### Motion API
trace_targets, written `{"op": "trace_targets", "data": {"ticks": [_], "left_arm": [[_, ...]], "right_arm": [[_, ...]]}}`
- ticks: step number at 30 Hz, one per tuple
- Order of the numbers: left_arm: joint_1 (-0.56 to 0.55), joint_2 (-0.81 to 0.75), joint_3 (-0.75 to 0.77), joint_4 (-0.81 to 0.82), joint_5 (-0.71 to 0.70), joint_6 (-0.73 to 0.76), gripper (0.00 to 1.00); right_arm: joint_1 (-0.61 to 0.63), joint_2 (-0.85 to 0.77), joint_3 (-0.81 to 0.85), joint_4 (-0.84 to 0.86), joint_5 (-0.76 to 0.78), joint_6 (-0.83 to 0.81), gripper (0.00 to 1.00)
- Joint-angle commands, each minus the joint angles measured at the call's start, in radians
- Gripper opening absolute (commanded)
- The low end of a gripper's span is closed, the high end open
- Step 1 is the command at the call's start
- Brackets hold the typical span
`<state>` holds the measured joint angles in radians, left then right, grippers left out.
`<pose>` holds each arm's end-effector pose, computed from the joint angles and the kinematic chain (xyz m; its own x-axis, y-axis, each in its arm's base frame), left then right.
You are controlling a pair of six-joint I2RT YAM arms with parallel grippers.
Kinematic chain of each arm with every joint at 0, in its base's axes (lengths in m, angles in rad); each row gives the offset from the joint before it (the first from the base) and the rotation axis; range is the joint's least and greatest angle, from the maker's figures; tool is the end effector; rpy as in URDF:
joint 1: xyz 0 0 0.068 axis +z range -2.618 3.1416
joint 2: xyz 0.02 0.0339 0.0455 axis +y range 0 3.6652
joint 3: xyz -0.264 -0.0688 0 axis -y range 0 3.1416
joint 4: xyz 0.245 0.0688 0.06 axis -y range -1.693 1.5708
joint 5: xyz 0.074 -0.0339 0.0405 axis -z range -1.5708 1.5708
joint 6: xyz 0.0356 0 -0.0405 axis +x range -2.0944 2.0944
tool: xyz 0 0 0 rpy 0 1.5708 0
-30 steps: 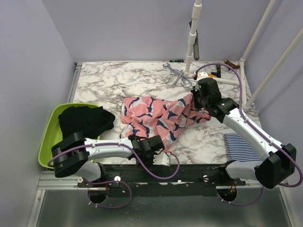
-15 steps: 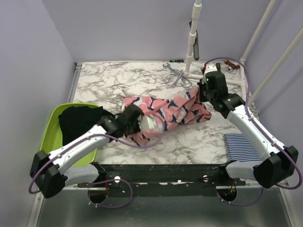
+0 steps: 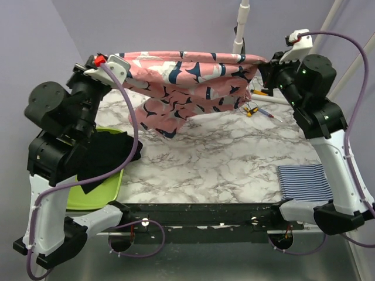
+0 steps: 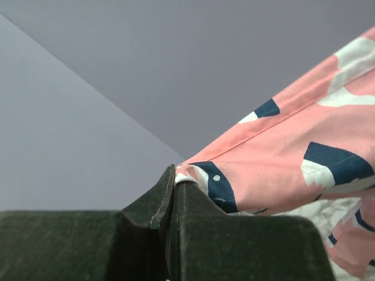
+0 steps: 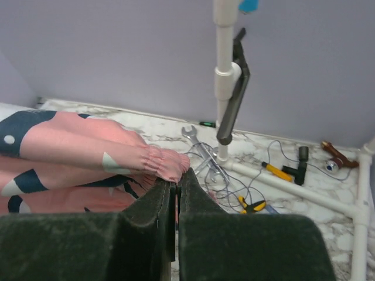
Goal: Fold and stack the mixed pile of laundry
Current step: Flatten out the shorts at the center of the board.
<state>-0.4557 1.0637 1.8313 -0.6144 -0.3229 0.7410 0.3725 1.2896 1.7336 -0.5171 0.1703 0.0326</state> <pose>0.1243 -0.0484 0.5740 0.1927 0.6184 -0.7618 0.0077 0.7754 0.6314 0.2360 0.0857 0.5186 -0.0746 0.0054 -0.9972 -0.1989 0.9798 0.0201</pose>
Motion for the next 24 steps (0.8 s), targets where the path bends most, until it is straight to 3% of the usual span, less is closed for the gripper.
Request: {"op": "trace_targets", "data": {"ticks": [1, 8, 11, 16, 21, 24], "left_arm": [[0.035, 0.021, 0.143, -0.017, -0.087, 0.048, 0.0], [0.035, 0.004, 0.277, -0.074, -0.083, 0.021, 0.0], [0.035, 0.013, 0.374, -0.112, -0.059, 0.001, 0.0], [0.035, 0.025, 0.39, -0.14, 0.012, -0.026, 0.0], [0.042, 0.06, 0.203, -0.072, 0.066, -0.029, 0.0], [0.092, 0.109, 0.105, -0.003, 0.14, -0.069, 0.0]], "right_arm": [[-0.01, -0.07, -0.008, -0.047, -0.127, -0.023, 0.0], [-0.01, -0.138, -0.003, -0.099, -0.426, 0.018, 0.0], [-0.011, -0.17, -0.012, -0.108, -0.476, 0.063, 0.0], [-0.01, -0.203, -0.063, -0.133, -0.398, 0.114, 0.0], [-0.01, -0.171, -0.11, -0.156, -0.24, 0.141, 0.0], [-0.011, -0.148, -0.223, -0.146, -0.067, 0.155, 0.0]]}}
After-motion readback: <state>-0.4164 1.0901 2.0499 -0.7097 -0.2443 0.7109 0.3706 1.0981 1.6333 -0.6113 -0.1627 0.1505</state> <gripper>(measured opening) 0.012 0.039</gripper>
